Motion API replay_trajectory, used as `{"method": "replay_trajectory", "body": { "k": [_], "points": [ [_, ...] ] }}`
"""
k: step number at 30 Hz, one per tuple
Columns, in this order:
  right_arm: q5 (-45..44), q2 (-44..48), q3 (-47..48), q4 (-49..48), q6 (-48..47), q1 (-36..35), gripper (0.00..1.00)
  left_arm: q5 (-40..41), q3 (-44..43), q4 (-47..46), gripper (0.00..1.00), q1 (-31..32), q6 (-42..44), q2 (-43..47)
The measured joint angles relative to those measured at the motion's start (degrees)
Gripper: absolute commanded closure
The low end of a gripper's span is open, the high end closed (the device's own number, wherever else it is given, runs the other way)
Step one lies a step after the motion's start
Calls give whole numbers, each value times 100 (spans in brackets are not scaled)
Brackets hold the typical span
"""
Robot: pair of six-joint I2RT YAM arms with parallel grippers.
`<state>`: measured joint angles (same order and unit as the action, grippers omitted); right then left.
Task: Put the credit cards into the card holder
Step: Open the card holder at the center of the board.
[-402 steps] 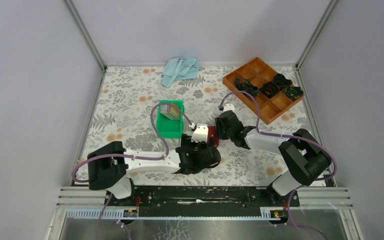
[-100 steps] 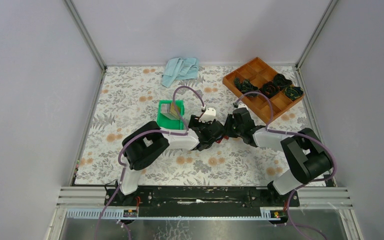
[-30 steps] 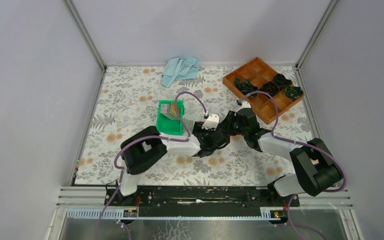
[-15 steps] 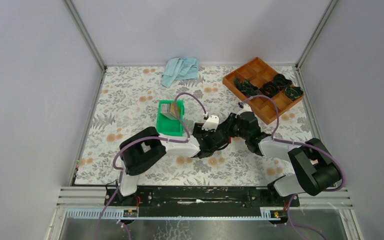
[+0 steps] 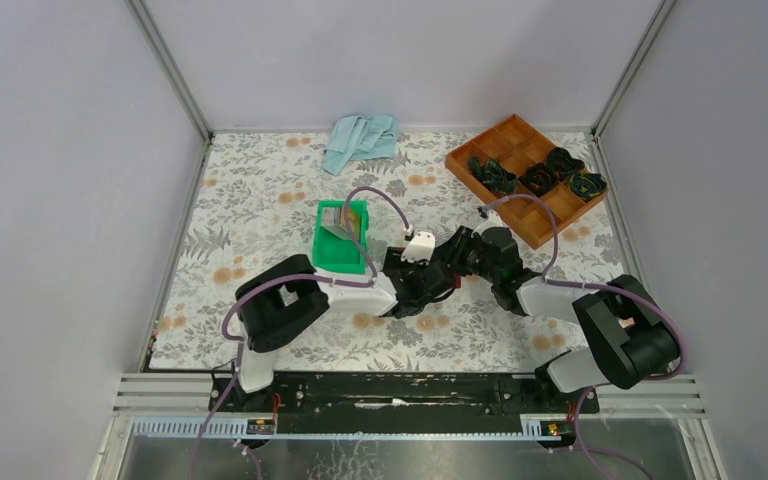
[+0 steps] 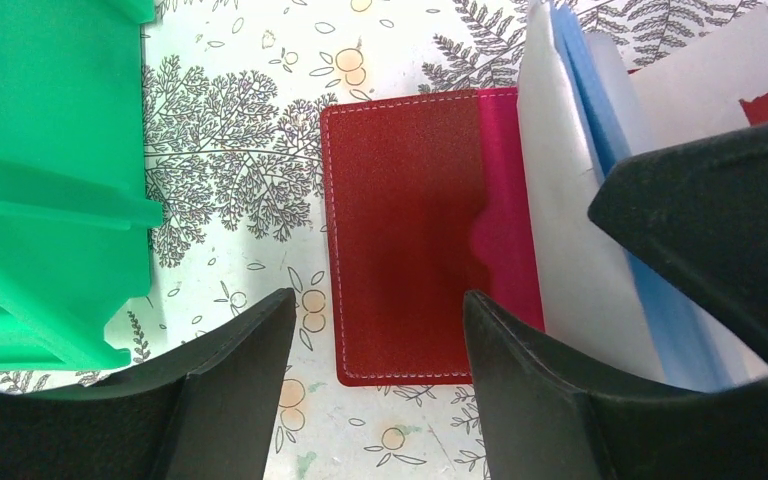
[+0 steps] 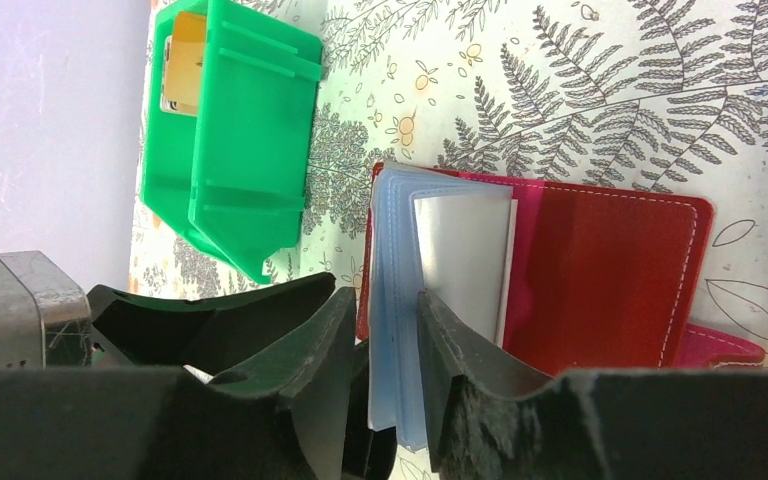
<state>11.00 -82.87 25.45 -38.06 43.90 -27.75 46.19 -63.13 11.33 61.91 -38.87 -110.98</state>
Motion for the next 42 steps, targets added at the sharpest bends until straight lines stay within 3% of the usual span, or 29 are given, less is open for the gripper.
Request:
{"method": "replay_trajectory", "body": {
  "k": [13,26,42],
  "points": [
    [103,-157,-15,-208,199,0,63,-17,63,-13,30,4,-26,48],
    [372,-1043,-144,-1255,765,0,63,-66,111,-17,30,4,-20,103],
    [232,-1506,-146,-1473,817,-2,64,-116,205,538,29,140,-17,850]
  ]
}}
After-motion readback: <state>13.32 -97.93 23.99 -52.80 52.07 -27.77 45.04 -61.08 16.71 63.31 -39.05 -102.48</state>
